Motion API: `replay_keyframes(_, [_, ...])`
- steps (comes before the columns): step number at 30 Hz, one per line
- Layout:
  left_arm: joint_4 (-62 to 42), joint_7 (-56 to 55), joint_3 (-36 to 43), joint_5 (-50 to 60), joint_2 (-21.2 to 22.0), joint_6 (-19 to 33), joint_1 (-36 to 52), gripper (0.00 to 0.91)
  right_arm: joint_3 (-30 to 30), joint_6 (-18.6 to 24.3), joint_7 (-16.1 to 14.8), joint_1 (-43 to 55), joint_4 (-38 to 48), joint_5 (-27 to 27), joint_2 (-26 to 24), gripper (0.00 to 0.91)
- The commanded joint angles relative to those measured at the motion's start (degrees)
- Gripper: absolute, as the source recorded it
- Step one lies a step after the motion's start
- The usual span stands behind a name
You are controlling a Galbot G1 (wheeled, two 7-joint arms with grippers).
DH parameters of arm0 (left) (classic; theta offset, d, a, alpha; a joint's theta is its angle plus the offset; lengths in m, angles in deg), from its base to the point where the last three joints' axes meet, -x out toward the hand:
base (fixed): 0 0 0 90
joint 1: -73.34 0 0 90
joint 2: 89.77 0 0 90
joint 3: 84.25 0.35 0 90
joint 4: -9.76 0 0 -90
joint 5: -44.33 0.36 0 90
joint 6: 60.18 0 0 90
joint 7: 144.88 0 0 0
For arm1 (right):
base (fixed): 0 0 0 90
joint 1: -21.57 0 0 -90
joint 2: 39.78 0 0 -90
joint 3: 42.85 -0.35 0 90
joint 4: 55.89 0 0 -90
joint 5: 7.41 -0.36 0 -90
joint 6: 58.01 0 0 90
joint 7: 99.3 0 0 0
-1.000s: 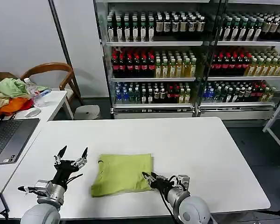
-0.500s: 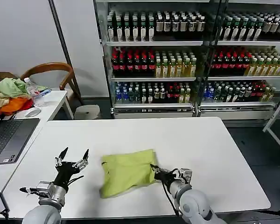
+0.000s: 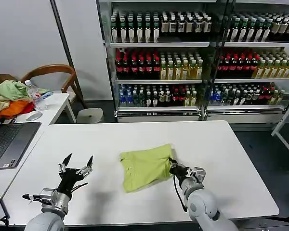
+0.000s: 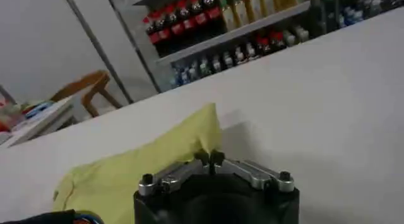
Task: Fold and organize the clothes.
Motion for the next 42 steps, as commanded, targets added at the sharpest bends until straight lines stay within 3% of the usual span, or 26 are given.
replay_keyframes(1, [-0.3,0.0,0.3,0.2,0.2,0.2,0.0,0.907,-0.3,-2.5,3.5,0.5,-4.4,0.5,-1.0,0.000])
replay_keyframes(9, [-0.4,0.0,0.6,0.3,0.2,0.2,-0.1,0.907,-0.2,-2.9,5.3,0.1,-4.3,0.7,-0.8,0.000])
replay_keyframes(17, [-0.5,0.0,0.6,0.3,0.1,0.2,0.0,0.907,0.1,-5.5,12.6,-1.1,-6.4,0.6,-0.1,0.000])
replay_keyframes(28, [-0.4,0.0,0.5,0.2,0.2,0.0,0.1,0.907,-0.5,-5.5,11.0,-1.1,-6.4,0.7,-0.8,0.010])
replay_keyframes(29, [-0.4,0.0,0.5,0.2,0.2,0.0,0.1,0.907,-0.4,-5.7,11.0,-1.1,-6.4,0.9,-0.8,0.907])
replay_keyframes(35, [-0.5,0.0,0.5,0.3,0.4,0.1,0.2,0.907,-0.7,-6.3,9.2,-1.5,-6.6,1.3,-1.1,0.907])
replay_keyframes(38, [-0.5,0.0,0.3,0.2,0.3,0.1,0.3,0.907,-1.3,-6.6,6.8,-1.9,-7.5,3.1,-2.0,0.907])
replay_keyframes(42, [0.2,0.4,0.0,-1.1,0.3,-0.5,0.2,0.907,-2.8,-6.2,-1.4,-3.3,-8.7,12.0,-4.2,0.907])
